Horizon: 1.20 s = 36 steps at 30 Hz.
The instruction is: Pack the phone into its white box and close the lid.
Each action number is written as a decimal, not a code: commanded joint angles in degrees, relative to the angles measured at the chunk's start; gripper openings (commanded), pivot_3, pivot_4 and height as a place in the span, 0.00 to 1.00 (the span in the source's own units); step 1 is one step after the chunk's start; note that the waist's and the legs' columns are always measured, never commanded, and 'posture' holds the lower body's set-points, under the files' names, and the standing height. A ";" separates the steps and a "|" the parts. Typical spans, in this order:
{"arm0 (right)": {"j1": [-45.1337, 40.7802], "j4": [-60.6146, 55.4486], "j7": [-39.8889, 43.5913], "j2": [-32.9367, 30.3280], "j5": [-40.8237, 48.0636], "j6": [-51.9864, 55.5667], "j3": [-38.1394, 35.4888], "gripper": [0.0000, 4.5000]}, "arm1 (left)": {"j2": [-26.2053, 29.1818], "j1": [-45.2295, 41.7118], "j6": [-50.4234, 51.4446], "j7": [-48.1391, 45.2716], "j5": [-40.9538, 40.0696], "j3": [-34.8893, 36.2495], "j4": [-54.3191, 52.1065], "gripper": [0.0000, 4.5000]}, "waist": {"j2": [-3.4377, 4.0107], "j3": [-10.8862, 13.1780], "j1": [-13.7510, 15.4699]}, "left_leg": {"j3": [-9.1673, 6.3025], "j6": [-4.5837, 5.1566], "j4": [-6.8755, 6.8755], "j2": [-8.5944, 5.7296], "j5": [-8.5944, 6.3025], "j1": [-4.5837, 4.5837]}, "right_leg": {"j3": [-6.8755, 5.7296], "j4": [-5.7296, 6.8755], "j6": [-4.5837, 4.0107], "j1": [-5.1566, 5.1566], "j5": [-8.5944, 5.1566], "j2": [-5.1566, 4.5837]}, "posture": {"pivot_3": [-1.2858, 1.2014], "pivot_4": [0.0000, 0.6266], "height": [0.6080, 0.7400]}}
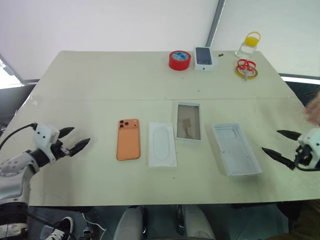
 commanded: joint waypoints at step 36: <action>-3.03 -23.72 -1.82 1.17 5.61 15.79 3.87 0.99 | -2.19 -1.64 16.15 7.17 -3.91 -3.42 -19.85 0.96 | 0.09 0.01 0.02 | -0.01 0.00 -0.02 -0.01 0.00 -0.01 | 0.01 0.01 0.02 -0.01 0.01 -0.11 | 0.52 0.24 1.00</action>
